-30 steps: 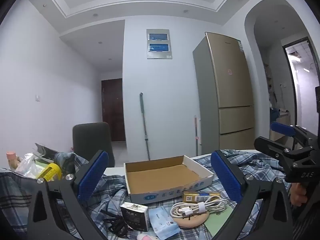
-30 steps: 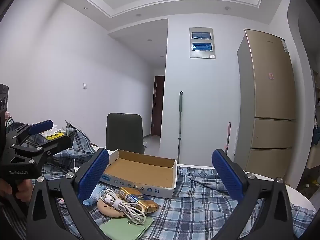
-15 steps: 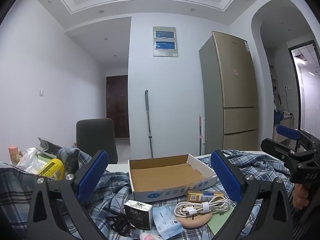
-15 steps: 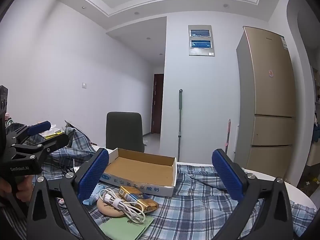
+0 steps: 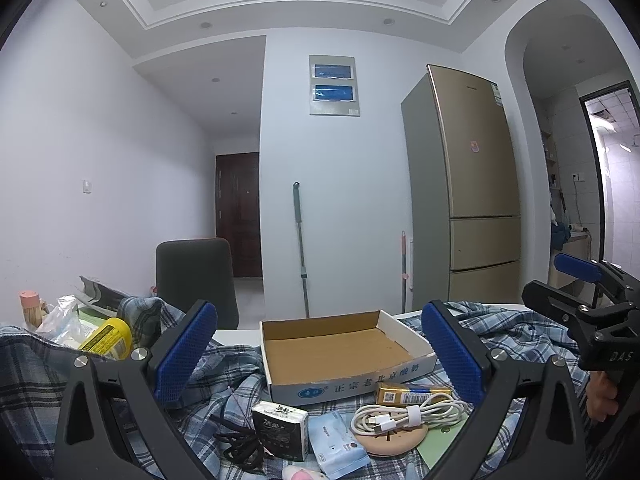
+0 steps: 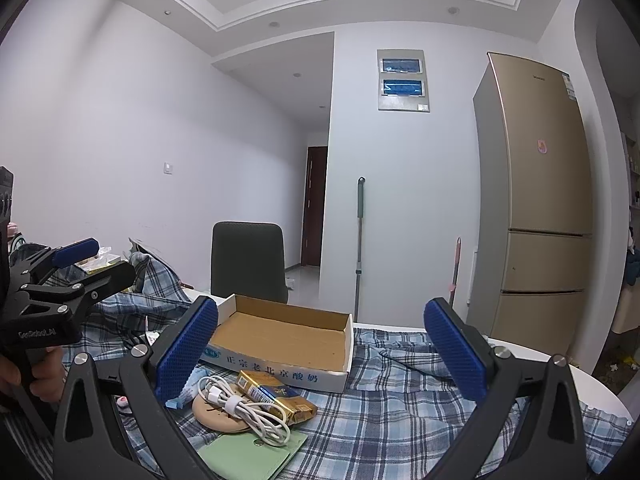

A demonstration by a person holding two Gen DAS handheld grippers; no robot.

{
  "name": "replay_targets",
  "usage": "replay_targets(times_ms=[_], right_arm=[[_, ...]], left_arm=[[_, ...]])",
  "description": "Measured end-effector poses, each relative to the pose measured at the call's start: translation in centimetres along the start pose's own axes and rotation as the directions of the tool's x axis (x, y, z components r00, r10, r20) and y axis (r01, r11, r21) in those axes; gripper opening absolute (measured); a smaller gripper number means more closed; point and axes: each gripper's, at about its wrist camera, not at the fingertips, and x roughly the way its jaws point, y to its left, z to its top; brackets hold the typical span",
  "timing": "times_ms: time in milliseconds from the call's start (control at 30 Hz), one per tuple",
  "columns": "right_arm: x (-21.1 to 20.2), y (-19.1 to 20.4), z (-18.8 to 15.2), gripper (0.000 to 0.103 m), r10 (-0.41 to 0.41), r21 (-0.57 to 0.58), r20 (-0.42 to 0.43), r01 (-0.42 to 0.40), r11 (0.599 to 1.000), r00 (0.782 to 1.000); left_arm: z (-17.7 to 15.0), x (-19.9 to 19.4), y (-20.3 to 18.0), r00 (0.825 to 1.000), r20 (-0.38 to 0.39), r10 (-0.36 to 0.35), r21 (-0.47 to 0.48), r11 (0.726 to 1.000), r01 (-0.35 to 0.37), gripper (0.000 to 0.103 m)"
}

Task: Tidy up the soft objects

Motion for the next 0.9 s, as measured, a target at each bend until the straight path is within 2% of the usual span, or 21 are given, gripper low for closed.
replay_targets(times_ms=[900], right_arm=[[-0.18,-0.07,0.14,0.103,0.002,-0.005,0.001,-0.002,1.0,1.0]], left_arm=[[0.23,0.06,0.31,1.0,0.004,0.009,-0.01,1.0,-0.009,0.103]])
